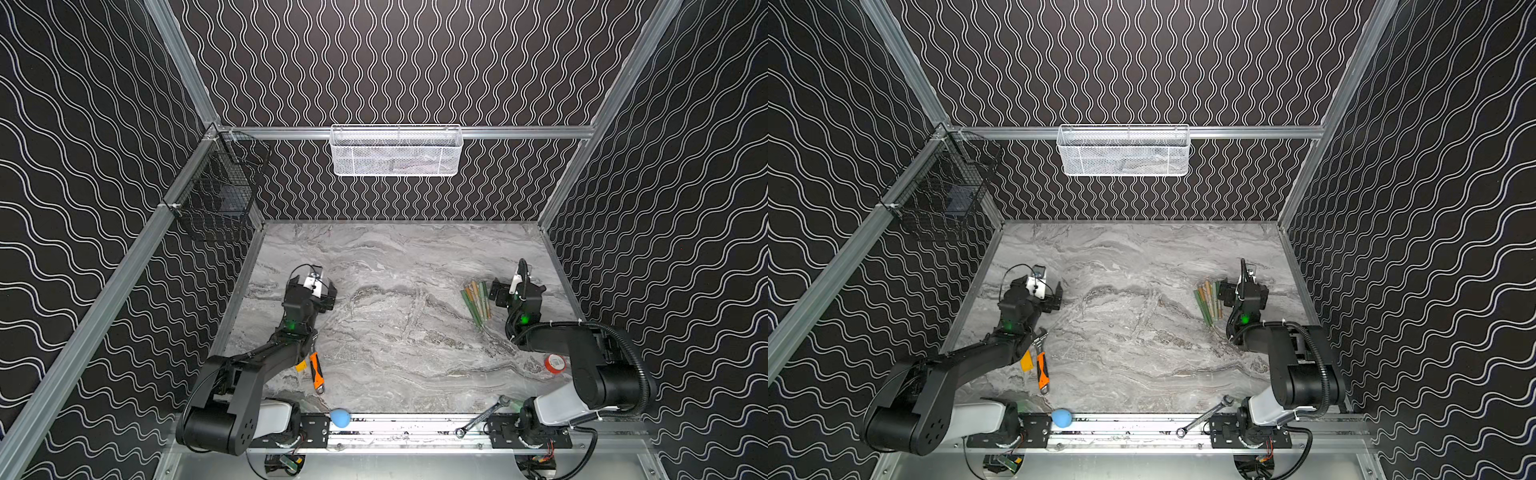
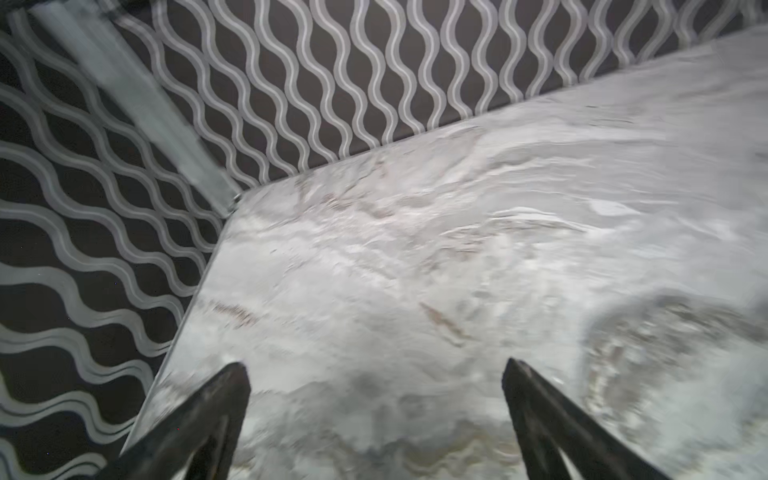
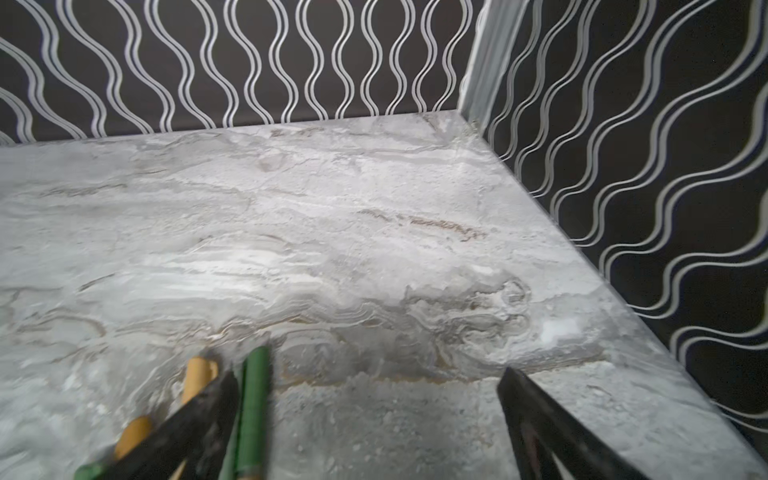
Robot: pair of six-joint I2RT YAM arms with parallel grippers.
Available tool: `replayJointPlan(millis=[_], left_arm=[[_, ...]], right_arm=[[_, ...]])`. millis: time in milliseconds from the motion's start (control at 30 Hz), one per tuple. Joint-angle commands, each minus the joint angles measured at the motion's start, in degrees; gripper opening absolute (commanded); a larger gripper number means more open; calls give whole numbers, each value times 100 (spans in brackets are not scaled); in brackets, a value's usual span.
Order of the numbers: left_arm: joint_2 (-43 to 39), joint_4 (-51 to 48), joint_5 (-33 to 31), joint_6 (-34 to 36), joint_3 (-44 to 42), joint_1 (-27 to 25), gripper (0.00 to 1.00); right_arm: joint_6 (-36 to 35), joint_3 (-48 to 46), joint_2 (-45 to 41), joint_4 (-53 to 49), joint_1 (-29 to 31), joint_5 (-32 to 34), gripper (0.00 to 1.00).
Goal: Insert the pens into the pen caps
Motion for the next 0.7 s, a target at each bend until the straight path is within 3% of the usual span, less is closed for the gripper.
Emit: replayJointPlan(millis=[0, 133, 233, 333, 400, 467, 500, 567, 667], left_arm=[[25, 730, 142, -98, -83, -61, 99], [510, 1595, 231, -71, -207, -86, 98], [548, 1312, 274, -368, -63, 168, 99], [1201, 2508, 29, -605, -336, 378, 99], [989, 1472, 58, -837, -19, 475, 99], [1136, 1952, -37, -787, -84, 502, 99], [1038, 1703, -43, -855, -79, 501, 99], [1144, 2020, -160, -772, -123, 459, 99], [1136, 2020, -159, -772, -127, 457, 99]], right_arm=[[60, -80, -70, 454, -19, -32, 99], [36, -183, -105, 605, -22, -62, 99], [-6, -355, -195, 837, -34, -260, 100], [23, -842, -290, 1527, -198, -868, 99], [-71, -1104, 140, 2652, -347, -1239, 99], [28, -903, -146, 1615, -347, -1169, 99], [96, -839, -168, 1540, -376, -1160, 99], [96, -1007, 90, 2349, -382, -953, 99], [181, -868, -155, 1606, -382, -838, 99]])
